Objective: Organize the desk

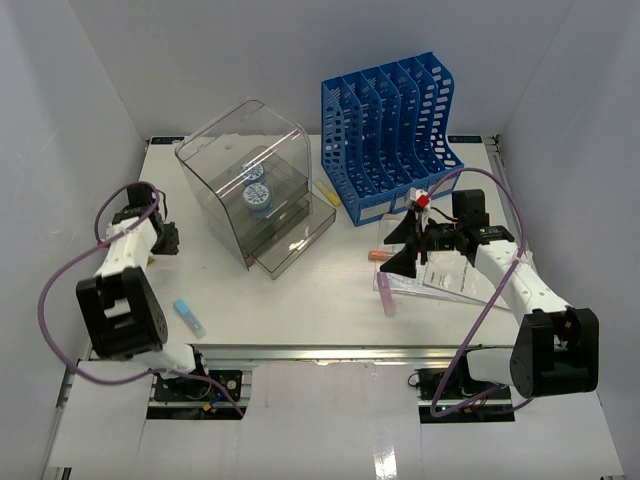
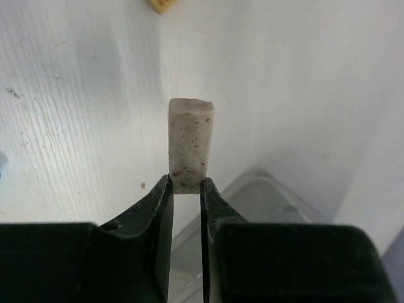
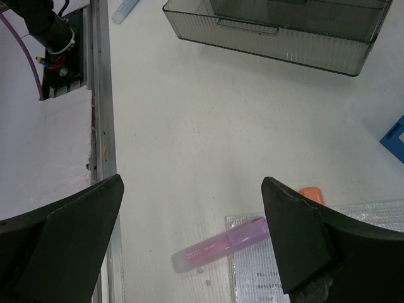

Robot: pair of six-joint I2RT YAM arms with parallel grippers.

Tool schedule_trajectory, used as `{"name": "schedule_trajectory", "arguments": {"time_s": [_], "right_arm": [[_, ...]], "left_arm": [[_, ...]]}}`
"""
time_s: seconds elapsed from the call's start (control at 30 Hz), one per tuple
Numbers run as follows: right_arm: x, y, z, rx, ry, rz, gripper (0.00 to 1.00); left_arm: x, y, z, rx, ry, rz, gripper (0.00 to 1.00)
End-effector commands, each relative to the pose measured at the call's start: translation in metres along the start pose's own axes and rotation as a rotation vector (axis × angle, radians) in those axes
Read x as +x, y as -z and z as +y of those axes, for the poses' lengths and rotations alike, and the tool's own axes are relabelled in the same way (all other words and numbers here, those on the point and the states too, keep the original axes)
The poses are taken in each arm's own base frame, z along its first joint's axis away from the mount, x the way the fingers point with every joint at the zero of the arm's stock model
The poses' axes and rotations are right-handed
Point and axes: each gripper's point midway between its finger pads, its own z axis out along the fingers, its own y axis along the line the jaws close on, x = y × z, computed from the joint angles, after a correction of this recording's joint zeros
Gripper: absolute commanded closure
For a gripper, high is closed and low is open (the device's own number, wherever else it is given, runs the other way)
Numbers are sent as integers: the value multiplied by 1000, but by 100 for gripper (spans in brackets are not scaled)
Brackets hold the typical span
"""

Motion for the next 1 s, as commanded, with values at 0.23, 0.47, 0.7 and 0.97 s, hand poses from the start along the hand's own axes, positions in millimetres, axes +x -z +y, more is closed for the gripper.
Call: {"name": "schedule_trajectory", "arguments": {"time_s": [0.23, 0.47, 0.7, 0.97], "right_arm": [[-8, 7, 6, -19, 6, -41, 4], [-7, 8, 3, -9, 1, -37, 4], [-4, 7, 1, -3, -5, -30, 4], [-1, 7, -3, 10, -10, -18, 4]], "left_arm": [[17, 119, 35, 448, -140, -47, 100], [36, 194, 43, 752, -294, 15, 100], [69, 277, 48, 1127, -566, 97, 100], [125, 315, 77, 1523, -876, 275, 100]]}}
